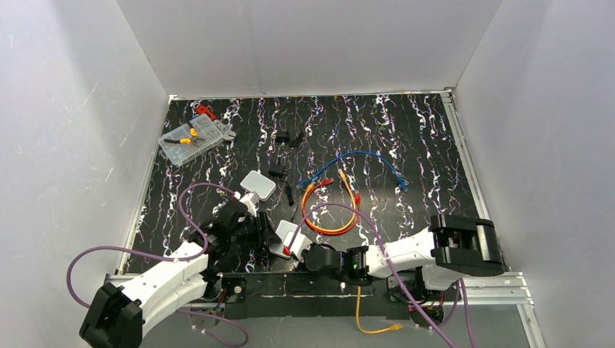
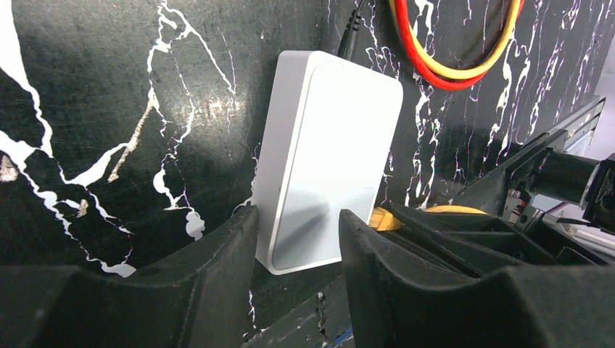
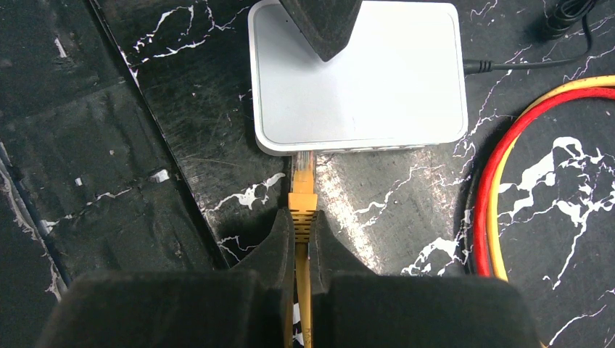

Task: Insert the plug into the switch port
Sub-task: Insert the connector into the switch port.

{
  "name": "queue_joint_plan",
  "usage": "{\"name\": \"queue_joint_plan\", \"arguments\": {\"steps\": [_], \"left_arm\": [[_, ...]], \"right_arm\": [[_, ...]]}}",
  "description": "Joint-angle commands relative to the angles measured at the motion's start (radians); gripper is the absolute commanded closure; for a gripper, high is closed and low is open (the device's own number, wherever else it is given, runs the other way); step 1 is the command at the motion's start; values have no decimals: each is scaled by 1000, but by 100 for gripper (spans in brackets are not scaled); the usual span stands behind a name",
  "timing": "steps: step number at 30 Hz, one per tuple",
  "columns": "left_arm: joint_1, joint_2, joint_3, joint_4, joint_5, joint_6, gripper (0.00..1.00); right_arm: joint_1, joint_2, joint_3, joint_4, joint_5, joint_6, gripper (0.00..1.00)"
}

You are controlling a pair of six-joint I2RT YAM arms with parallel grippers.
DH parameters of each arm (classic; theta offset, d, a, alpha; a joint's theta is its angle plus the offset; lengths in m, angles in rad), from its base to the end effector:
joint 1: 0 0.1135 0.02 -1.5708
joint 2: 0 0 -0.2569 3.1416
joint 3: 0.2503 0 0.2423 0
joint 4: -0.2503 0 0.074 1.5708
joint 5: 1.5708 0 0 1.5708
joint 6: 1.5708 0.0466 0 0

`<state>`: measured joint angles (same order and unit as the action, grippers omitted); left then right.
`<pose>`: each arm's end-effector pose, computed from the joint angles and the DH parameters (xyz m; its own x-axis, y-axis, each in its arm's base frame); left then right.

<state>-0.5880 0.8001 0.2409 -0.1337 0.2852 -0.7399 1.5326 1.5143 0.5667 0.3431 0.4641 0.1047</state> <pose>0.1285 -0.1014 0.1483 -0.8728 -0.1957 -0.4471 0.1678 0.7399 -0.6515 0.0318 0.2854 0.1487 -0.1135 -0.5228 -0.8449 -0.8724 0.4593 -0.1670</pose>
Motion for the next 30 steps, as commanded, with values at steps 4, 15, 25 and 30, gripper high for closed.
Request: {"name": "queue_joint_plan", "arguments": {"steps": [4,15,25,30], "left_arm": [[2,-19,-23,12,85,4,58],[3,28,-25,42,138,19,62],[2,43,-40,79,189,13,70],[1,48,-48,95,207,13,71]], "right_arm": [[-13,27,19,150,0,27,99],[-26,7,-29,247,-25,-14,99],[-74,-1,-21,296,-28,-32,99],[-112,-8,-5,323,-61,-66,99]]}}
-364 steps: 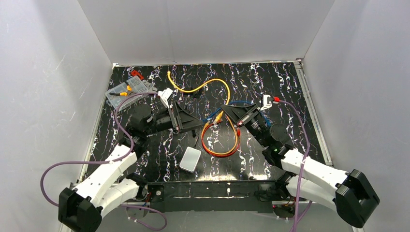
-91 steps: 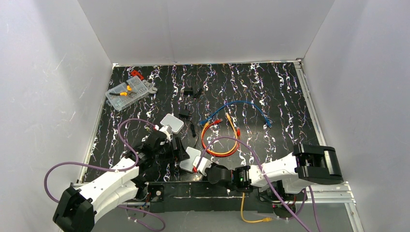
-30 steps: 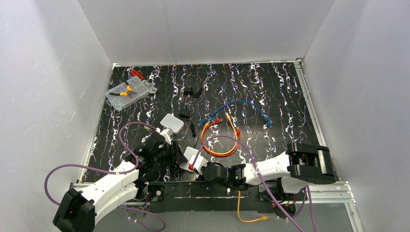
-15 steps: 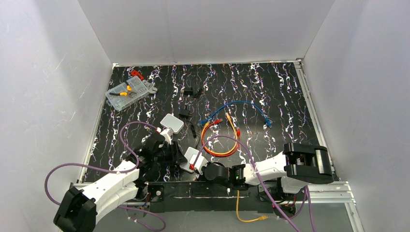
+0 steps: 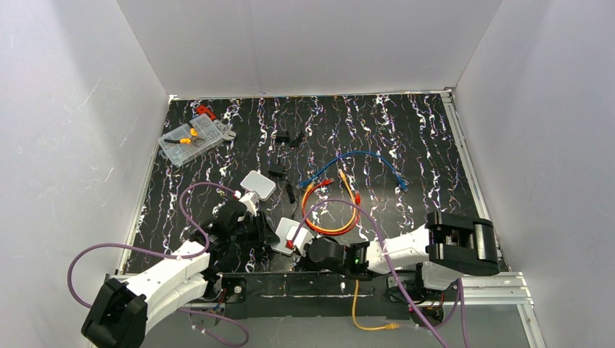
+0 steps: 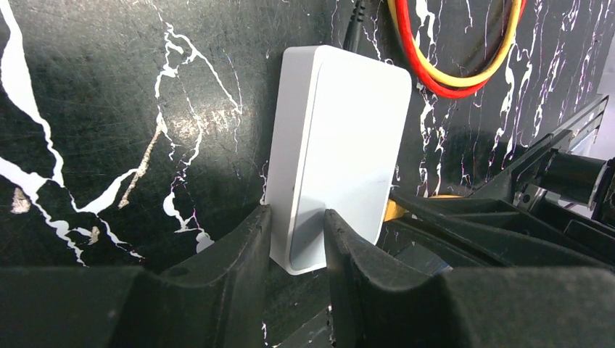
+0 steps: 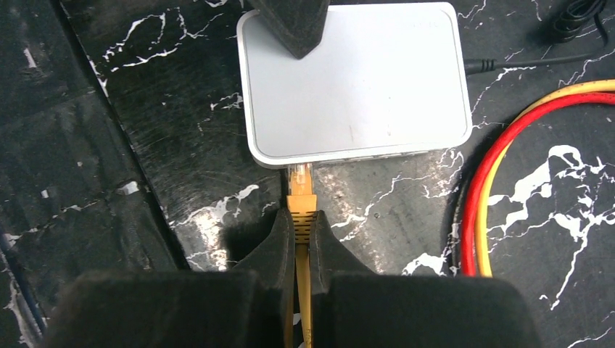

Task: Insert the plug into the switch port
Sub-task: Insert the connector into the switch port.

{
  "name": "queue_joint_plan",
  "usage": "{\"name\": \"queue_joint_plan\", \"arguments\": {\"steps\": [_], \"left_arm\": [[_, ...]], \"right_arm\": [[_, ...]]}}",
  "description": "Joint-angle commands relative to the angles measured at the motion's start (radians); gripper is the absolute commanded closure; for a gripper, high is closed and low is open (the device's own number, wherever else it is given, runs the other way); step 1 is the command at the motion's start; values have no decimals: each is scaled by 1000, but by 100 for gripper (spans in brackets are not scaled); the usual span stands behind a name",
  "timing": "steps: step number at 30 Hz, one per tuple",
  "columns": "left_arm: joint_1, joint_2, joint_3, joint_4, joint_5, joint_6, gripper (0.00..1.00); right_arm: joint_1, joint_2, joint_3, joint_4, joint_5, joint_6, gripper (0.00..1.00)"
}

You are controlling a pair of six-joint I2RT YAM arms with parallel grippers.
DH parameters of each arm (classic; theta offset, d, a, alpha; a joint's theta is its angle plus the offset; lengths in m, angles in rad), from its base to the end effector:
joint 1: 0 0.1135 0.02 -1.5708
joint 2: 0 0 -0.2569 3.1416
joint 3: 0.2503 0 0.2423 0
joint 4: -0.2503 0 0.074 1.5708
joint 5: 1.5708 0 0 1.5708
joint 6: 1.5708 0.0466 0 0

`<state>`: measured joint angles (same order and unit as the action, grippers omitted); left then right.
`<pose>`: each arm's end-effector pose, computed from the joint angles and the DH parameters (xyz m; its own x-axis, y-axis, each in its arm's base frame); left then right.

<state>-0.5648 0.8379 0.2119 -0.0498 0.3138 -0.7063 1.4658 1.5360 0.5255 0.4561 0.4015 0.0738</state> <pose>0.1324 -0.1009 0.1415 -0.8644 -0.1831 -0.4682 0.1992 0.7305 -0.6533 0.0481 0.2826 0.1417 -0.1200 -0.4906 -0.8631 -0.8741 0.4644 -0.1425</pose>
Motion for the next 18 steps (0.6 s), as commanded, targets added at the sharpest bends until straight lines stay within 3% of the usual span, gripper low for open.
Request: {"name": "queue_joint_plan", "arguments": {"steps": [1,7,14,18], "left_arm": [[-23,12,-21,15,180,-21,71],[-23,32,-19,34,195,-19,73],[-24,46,-19,44,213,-21,74],[-31,46,-20,44,222,-22,75]], "right_arm": [[-53,-31,43,215,-8,-39,99],[-86,-31,55,282,-108,-116,99],[-128,-51,34,347,-339,-247,99],[-148,-41,45,364,-359,-251,99]]}}
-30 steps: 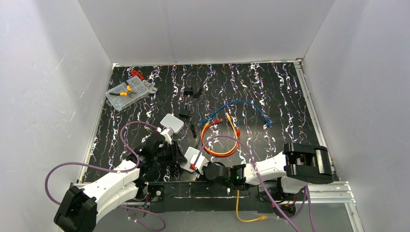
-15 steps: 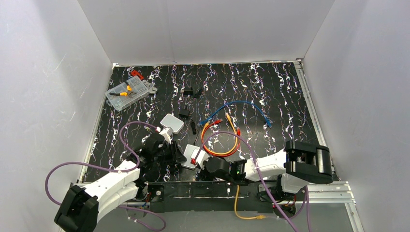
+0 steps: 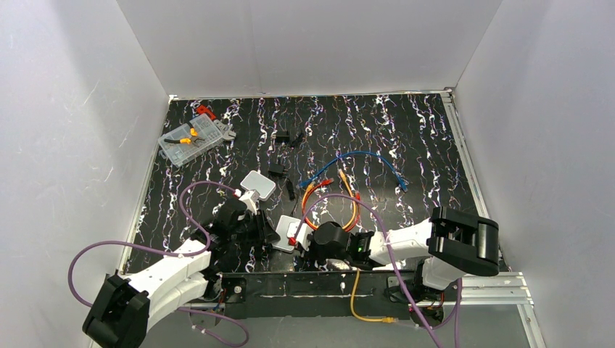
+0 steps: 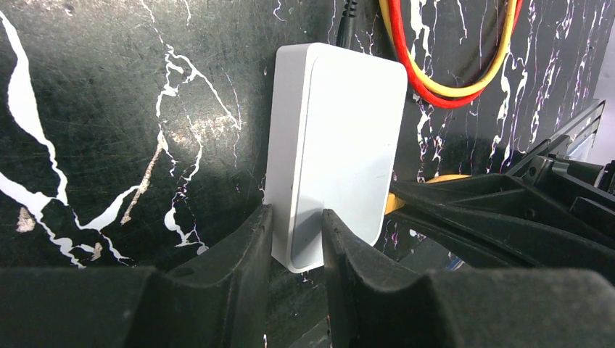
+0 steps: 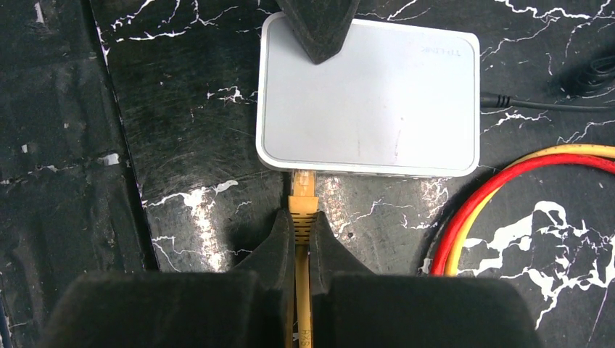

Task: Insert the plug into the switch port
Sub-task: Insert the connector into the switch port.

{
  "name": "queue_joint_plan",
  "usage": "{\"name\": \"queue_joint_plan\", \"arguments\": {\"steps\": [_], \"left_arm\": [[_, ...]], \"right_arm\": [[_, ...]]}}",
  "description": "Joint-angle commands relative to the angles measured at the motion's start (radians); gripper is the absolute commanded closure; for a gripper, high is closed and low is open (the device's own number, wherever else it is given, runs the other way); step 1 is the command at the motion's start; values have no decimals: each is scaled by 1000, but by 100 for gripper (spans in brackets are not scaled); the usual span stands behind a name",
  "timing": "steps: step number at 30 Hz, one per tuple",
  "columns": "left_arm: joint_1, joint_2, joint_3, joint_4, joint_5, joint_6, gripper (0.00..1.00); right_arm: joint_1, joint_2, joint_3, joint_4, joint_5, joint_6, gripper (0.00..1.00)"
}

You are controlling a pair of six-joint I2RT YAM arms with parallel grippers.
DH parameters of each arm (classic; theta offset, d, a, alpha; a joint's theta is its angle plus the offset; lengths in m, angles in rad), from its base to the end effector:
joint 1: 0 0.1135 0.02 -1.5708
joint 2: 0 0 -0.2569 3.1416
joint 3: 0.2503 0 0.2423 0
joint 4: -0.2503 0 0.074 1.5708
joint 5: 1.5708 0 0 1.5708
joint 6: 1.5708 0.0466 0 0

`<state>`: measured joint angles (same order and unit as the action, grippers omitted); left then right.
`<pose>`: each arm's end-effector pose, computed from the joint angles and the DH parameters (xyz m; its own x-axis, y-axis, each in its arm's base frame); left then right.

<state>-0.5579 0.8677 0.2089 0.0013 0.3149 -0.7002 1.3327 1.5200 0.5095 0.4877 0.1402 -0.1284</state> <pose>0.1365 -0.1022 0.1409 -0.8549 -0.1887 -0.4833 0.2099 0.7261 -0.6548 0.0739 0.2770 0.1431 0.0028 -0.5262 -0.8504 -0.9411 0.2862 -0.1801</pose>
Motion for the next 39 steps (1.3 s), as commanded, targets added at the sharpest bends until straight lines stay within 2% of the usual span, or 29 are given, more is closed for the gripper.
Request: {"name": "queue_joint_plan", "arguments": {"steps": [1,11,33,39], "left_arm": [[-42,17,-16,7,223,-29,76],[-70,7,-14,28,226,-38,77],[-211,-64,-34,44,199,-129,81],[-234,-101,-34,53,204,-156,81]], "right_arm": [[-17,-19,68,334,-95,-49,99],[-23,20,140,344,-42,-46,99],[-61,-7,256,364,-27,-72,99],[-74,-12,260,388,-69,-67,99]]}}
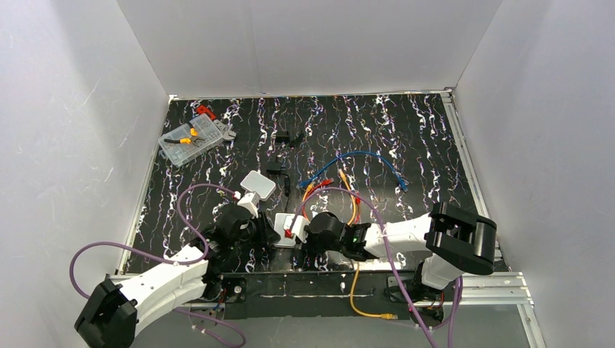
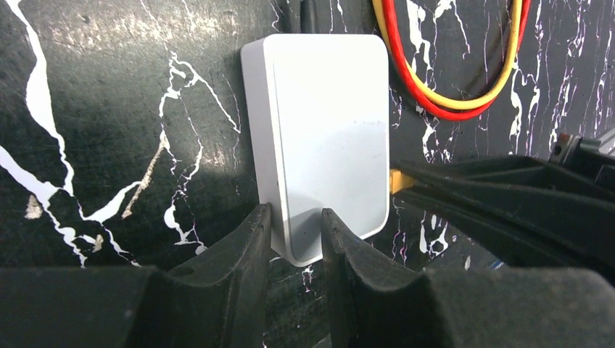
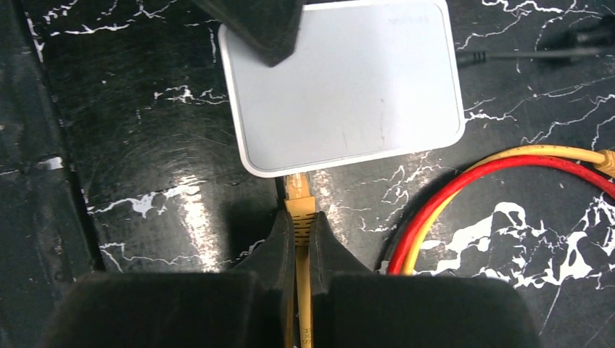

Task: Insert the plug into the switch port
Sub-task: Insert the connector into the switch port.

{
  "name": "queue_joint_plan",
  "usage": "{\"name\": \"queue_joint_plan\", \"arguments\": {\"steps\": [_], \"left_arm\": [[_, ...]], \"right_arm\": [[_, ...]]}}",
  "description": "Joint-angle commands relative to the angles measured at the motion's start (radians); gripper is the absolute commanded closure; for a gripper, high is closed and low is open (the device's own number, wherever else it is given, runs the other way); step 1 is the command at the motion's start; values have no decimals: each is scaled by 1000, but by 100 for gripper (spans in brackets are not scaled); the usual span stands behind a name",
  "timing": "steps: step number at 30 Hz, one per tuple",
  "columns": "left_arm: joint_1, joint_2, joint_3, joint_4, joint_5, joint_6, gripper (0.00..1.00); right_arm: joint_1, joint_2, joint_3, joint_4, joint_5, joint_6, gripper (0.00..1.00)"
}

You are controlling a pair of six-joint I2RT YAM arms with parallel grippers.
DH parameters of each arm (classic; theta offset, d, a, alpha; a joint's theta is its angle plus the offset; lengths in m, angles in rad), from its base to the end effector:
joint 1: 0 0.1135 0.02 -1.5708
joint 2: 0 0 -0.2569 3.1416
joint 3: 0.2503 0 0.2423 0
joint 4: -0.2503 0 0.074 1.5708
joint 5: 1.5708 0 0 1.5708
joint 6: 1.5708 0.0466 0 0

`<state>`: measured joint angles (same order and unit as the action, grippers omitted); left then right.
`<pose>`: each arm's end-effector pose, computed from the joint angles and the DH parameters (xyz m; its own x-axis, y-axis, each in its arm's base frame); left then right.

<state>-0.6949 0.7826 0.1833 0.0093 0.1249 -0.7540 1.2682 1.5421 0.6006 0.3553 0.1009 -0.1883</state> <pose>0.1234 -0.1104 0.1449 -0.8009 -0.2167 -0.5583 0.2285 0.7511 -0.6193 0.0938 0.2846 0.1493 0.0111 -0.5892 -0.8079 -0.9392 0.2711 -0.2107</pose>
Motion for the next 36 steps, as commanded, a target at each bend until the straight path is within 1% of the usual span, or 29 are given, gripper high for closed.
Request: {"name": "queue_joint_plan", "arguments": {"steps": [1,5,7,13,17,19,22,28,31,33,36], "left_arm": [[-98,-20,-7,40,395,-100,81],[-97,-39,9,8,384,-89,81],[-97,-46,23,-17,378,-78,81],[-97,-49,69,-102,351,-37,78],[-97,-49,87,-125,341,-26,73],[-98,-49,93,-134,338,-22,71],[-97,-53,104,-157,325,-15,65],[-97,-95,154,-254,258,-2,44],[-97,-127,203,-330,196,6,34],[-97,-144,246,-408,123,8,27],[-97,-155,322,-539,14,15,20]], "right_arm": [[-10,-36,168,519,-39,-7,99],[-10,-62,142,492,-91,-8,99],[-10,-85,126,429,-171,-14,99],[-10,-162,20,335,-293,-12,99],[-10,-204,-19,231,-353,-6,99],[-10,-217,-35,205,-382,8,99],[-9,-207,-48,172,-418,33,99],[1,-158,-74,154,-422,61,99],[6,-145,-82,149,-393,74,99],[8,-134,-77,125,-375,80,99],[11,-119,-68,92,-353,86,99]]}}
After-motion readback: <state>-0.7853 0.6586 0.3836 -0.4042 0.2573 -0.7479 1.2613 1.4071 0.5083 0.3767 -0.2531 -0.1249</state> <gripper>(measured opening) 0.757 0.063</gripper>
